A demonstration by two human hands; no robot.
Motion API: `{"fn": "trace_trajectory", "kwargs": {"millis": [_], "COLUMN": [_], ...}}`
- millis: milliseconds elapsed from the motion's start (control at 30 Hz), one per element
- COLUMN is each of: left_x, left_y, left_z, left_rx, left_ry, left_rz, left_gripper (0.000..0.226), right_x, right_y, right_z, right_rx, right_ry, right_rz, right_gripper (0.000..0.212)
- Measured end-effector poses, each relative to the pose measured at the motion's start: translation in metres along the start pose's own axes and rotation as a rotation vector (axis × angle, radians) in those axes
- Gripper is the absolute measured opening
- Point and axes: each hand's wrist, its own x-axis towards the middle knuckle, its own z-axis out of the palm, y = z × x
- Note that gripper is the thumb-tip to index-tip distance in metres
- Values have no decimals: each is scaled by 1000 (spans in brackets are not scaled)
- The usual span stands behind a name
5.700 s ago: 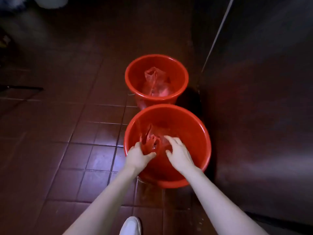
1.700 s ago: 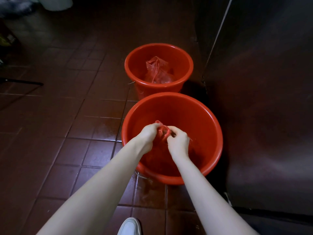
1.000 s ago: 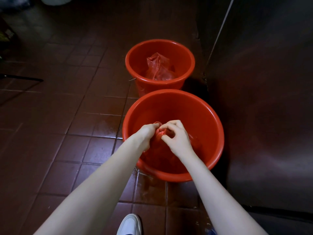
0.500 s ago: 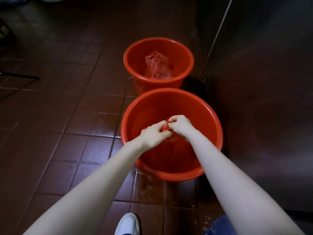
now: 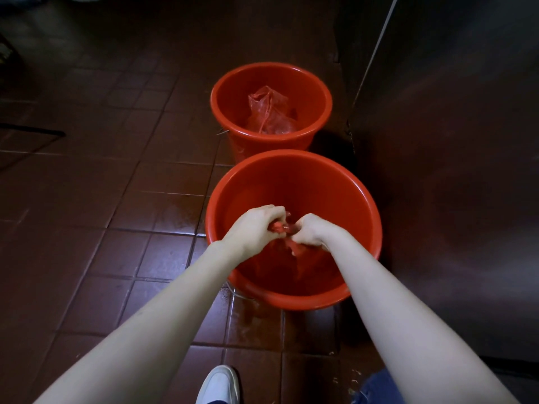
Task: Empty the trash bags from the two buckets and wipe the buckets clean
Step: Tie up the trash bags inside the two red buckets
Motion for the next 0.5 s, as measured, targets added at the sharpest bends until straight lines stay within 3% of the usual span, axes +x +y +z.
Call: {"fn": "trace_trajectory", "kwargs": {"millis": [100, 233, 367, 500], "left_x": [0, 2, 1, 2], "left_y": [2, 0, -9, -15], "left_z": [2, -4, -4, -2], "left_rx": [-96, -126, -153, -203], "left_ry": [11, 49, 78, 97], "left_rz": [-73, -128, -273, -421], "left_gripper": [35, 28, 24, 27], "right_x": [-2, 5, -1, -17], "right_y": [1, 13, 25, 25], "right_z": [-7, -7, -13, -1], "right_rx": [122, 374, 609, 293], "right_ry": [-164, -229, -117, 118], "right_rz": [33, -53, -138, -408], "right_gripper": [19, 24, 39, 36]}}
